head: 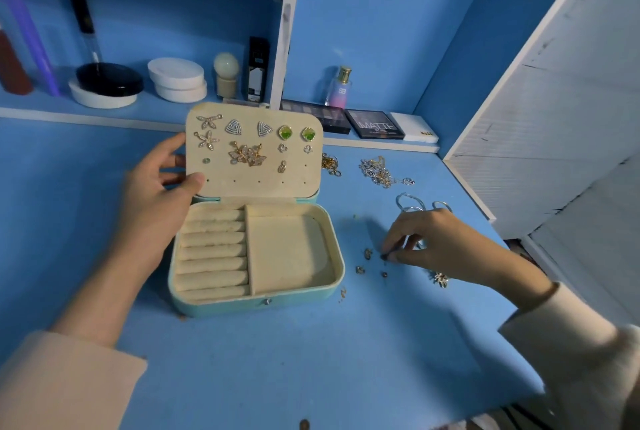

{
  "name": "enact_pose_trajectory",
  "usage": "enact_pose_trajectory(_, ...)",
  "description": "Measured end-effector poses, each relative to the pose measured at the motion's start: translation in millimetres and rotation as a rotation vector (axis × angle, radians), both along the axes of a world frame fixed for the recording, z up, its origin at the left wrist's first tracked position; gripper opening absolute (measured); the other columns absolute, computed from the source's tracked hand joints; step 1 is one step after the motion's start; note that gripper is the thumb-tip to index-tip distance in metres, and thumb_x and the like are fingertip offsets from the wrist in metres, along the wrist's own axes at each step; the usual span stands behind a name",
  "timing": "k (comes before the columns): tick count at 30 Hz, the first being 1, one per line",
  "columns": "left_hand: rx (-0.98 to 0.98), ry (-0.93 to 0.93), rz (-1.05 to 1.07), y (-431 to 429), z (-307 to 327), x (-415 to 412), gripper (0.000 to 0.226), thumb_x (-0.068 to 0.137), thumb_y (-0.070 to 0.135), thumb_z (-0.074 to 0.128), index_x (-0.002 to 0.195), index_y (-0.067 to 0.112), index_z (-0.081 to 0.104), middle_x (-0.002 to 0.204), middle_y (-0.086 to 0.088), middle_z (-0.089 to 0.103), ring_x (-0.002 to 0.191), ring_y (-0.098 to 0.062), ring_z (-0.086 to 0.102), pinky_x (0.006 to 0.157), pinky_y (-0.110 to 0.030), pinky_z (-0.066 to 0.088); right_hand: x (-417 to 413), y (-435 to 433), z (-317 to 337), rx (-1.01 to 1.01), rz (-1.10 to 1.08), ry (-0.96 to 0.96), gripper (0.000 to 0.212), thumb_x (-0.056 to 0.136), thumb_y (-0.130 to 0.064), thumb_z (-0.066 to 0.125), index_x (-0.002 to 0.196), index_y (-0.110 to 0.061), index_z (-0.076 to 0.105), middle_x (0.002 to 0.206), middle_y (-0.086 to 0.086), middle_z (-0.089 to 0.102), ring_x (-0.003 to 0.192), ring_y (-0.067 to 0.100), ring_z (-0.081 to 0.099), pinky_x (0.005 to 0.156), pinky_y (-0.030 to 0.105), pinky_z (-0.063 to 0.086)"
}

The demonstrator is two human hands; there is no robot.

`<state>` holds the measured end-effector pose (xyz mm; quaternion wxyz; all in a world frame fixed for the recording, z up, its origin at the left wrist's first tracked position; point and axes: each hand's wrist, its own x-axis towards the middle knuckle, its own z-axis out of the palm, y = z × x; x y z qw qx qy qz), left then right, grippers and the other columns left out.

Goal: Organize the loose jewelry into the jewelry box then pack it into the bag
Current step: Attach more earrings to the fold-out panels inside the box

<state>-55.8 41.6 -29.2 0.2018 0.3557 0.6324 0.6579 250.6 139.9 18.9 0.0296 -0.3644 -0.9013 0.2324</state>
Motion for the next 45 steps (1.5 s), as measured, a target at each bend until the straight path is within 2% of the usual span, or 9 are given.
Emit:
enact_pose_trajectory(3,0.005,-0.012,0.004,0,0,0,0.052,0.087,-0.006,0.057,0.116,0.037,0.052,0.089,0.012,0.056,0.076,0.000,0.056,0.066,-0.011,0.048,0,0,-4,0.024,-0.015,0.025,0.011,0.080,-0.010,0.071,0.082,-0.021,0.073,0.085,-0.007,0.065,0.075,0.008,0.061,0.075,0.023,0.050)
enact_pose_trajectory(9,0.007,-0.015,0.004,-1,3,2,0.053,0.087,-0.006,0.057,0.117,0.037,0.052,0.088,0.012,0.056,0.076,0.000,0.055,0.066,-0.014,0.049,-1,-1,-7,0.045,-0.089,0.064,0.011,0.082,-0.009,0.069,0.086,-0.019,0.072,0.082,-0.011,0.067,0.075,0.001,0.058,0.068,0.007,0.042)
enact_pose_trajectory(16,0.017,-0.022,-0.001,-1,4,3,0.052,0.087,-0.008,0.056,0.115,0.036,0.052,0.087,0.012,0.055,0.074,0.000,0.055,0.061,-0.005,0.048,6,4,-10,0.094,-0.069,0.030,0.010,0.080,-0.011,0.072,0.084,-0.020,0.074,0.082,-0.007,0.065,0.073,0.001,0.056,0.066,0.009,0.042)
enact_pose_trajectory(24,0.012,-0.022,-0.012,-2,5,3,0.051,0.087,-0.007,0.057,0.114,0.037,0.053,0.088,0.011,0.055,0.072,0.004,0.056,0.060,-0.005,0.047,5,2,-13,0.122,-0.150,0.182,0.016,0.078,-0.002,0.069,0.072,-0.017,0.065,0.072,-0.005,0.070,0.067,0.005,0.064,0.067,0.018,0.051)
enact_pose_trajectory(28,0.004,-0.020,-0.008,-2,4,3,0.053,0.087,-0.008,0.057,0.116,0.036,0.053,0.088,0.010,0.056,0.074,0.002,0.056,0.061,-0.004,0.047,1,1,-13,0.094,-0.128,0.192,0.019,0.078,-0.005,0.071,0.073,-0.021,0.064,0.069,-0.011,0.066,0.064,0.004,0.061,0.064,0.010,0.045)
enact_pose_trajectory(34,0.002,-0.010,0.000,-1,5,3,0.053,0.086,-0.008,0.058,0.119,0.034,0.053,0.088,0.010,0.055,0.074,0.000,0.055,0.060,-0.003,0.045,-3,3,-16,0.068,-0.130,0.230,0.028,0.078,-0.005,0.072,0.080,-0.032,0.065,0.069,-0.013,0.065,0.066,0.003,0.059,0.067,0.007,0.043)
enact_pose_trajectory(38,0.002,-0.003,0.000,-1,5,3,0.053,0.086,-0.007,0.058,0.121,0.032,0.054,0.088,0.010,0.056,0.074,-0.001,0.055,0.060,-0.003,0.045,-4,4,-19,0.081,-0.172,0.266,0.022,0.078,-0.004,0.072,0.092,-0.021,0.073,0.077,-0.015,0.068,0.074,0.005,0.063,0.073,0.007,0.045)
enact_pose_trajectory(40,0.001,-0.002,0.000,-1,4,2,0.053,0.086,-0.007,0.058,0.121,0.032,0.054,0.088,0.011,0.056,0.074,-0.001,0.055,0.060,-0.003,0.045,-5,5,-19,0.105,-0.155,0.279,0.022,0.078,-0.002,0.072,0.090,-0.019,0.075,0.080,-0.017,0.068,0.074,0.004,0.062,0.074,0.008,0.045)
enact_pose_trajectory(45,0.002,-0.004,-0.001,-1,3,2,0.052,0.086,-0.007,0.057,0.126,0.027,0.055,0.088,0.011,0.056,0.074,-0.001,0.055,0.059,-0.004,0.045,-8,3,-20,0.065,-0.173,0.326,0.027,0.077,-0.004,0.074,0.082,-0.030,0.073,0.081,-0.012,0.070,0.074,0.005,0.064,0.076,0.011,0.047)
